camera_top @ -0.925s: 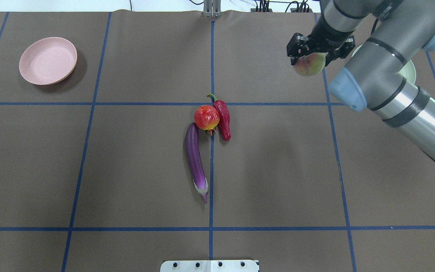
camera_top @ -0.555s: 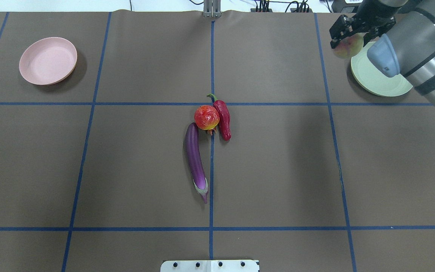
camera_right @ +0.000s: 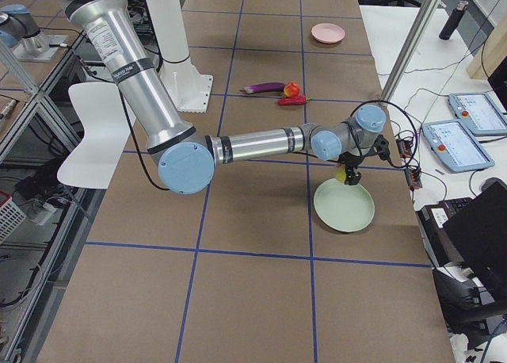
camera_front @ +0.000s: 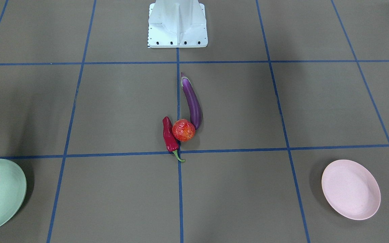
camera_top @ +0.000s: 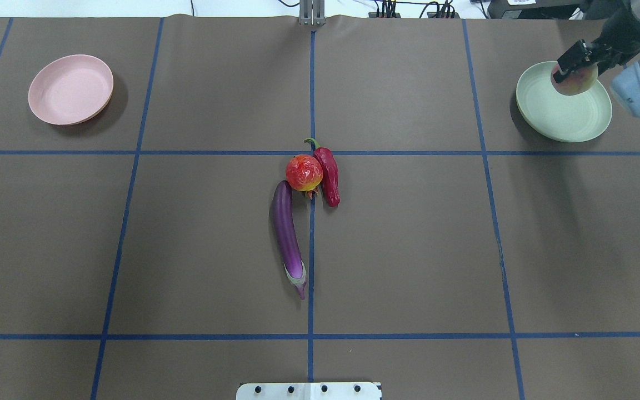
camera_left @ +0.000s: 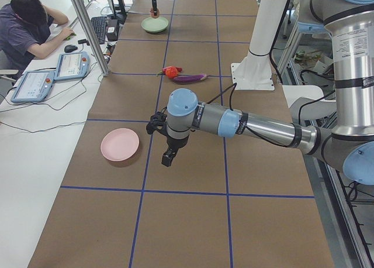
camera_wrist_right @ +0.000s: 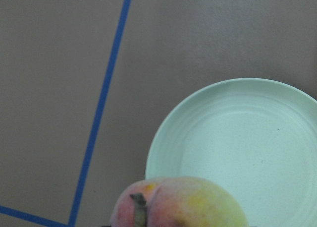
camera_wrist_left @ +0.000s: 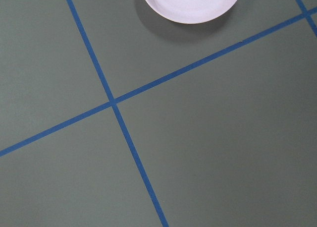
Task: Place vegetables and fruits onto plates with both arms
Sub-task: 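Carry the peach to the pale green plate and release it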
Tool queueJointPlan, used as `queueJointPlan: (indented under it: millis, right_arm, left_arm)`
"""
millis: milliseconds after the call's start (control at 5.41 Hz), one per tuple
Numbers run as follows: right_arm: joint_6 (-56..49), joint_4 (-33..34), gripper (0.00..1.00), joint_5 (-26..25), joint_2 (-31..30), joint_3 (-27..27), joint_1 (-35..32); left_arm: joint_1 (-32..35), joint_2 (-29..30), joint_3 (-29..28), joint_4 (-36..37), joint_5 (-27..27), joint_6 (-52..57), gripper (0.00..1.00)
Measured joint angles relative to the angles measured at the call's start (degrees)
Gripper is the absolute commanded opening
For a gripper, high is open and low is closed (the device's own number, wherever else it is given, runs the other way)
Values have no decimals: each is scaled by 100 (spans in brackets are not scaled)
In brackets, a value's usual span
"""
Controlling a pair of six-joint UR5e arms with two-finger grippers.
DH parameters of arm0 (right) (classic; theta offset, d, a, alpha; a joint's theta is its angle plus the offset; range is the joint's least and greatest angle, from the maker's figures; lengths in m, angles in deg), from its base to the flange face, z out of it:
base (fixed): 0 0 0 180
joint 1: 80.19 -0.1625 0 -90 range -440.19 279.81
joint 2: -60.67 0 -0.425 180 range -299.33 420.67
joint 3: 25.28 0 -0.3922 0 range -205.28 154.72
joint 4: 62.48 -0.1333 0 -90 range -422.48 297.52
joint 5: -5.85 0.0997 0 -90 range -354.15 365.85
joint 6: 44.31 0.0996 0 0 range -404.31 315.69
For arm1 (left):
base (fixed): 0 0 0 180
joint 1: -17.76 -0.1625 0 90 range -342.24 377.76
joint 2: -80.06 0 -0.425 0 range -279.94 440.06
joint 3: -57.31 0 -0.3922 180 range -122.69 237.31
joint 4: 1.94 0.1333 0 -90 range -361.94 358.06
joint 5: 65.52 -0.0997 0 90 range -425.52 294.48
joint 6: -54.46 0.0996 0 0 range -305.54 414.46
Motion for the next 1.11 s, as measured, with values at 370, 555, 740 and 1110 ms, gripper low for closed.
queueJointPlan:
  millis: [370,555,740,1110]
  right_arm:
    - [-140,-329,99,-248,-58,597,68]
    - [-129,-419,99,-292,-69,663,94]
    - [29,-445,99,-293,-78,488,99]
    - [1146,-394,100,-244,-80,-392,131]
  left_arm:
    - [0,0,4,-6,0,7,100]
    - [0,0,4,-6,0,8,100]
    - [0,0,4,-4,0,9,100]
    - [0,0,-7,-3,0,9,100]
